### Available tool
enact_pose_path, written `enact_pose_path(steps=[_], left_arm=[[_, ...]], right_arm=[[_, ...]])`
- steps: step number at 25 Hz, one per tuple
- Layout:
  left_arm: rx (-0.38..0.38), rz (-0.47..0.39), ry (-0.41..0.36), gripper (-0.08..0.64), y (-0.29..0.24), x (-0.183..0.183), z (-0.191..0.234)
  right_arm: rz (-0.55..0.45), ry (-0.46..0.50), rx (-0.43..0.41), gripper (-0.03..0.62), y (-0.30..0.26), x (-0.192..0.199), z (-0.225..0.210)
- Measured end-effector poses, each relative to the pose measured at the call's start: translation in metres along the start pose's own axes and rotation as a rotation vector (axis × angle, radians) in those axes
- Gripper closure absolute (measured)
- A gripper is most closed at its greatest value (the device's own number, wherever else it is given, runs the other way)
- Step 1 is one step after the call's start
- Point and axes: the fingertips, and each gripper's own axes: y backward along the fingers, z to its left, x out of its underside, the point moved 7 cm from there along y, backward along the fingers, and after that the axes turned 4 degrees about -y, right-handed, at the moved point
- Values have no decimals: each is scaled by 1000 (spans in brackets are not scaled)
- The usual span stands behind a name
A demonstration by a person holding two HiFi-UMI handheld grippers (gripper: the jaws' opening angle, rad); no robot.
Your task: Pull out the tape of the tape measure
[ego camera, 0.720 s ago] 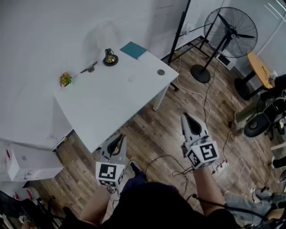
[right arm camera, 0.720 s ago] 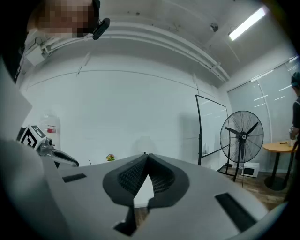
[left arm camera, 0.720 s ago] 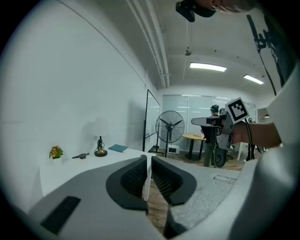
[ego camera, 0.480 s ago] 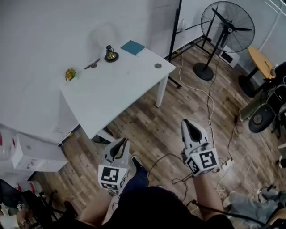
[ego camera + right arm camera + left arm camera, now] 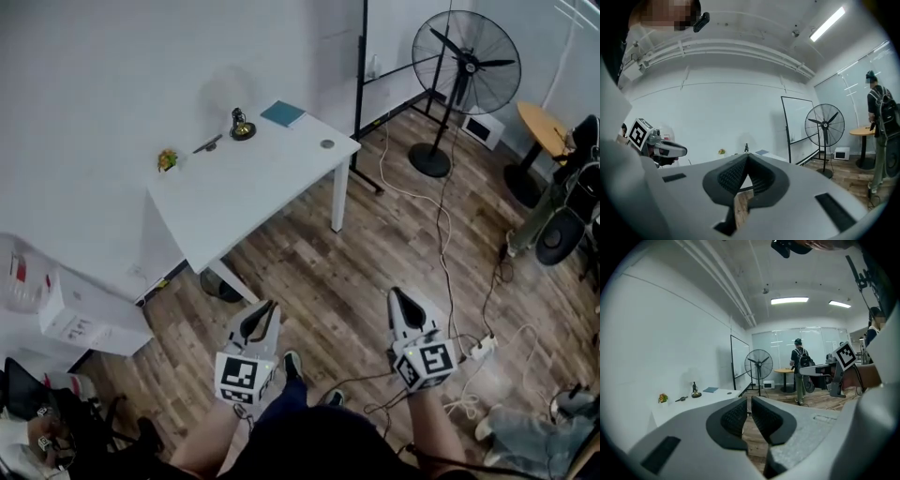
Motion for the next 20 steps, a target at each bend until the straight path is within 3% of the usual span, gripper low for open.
enact_pose_path(steps=[4, 12, 20], left_arm=[[-9, -19, -6, 531, 12, -9, 0], [-97, -121, 12, 531, 20, -19, 68], [-128, -133, 74, 531, -5, 6, 186]], right_arm=[[-14, -1, -6, 586, 3, -3, 3], [-34, -17, -3, 586, -29, -20, 14], [-28, 12, 37, 586, -129, -37, 37]])
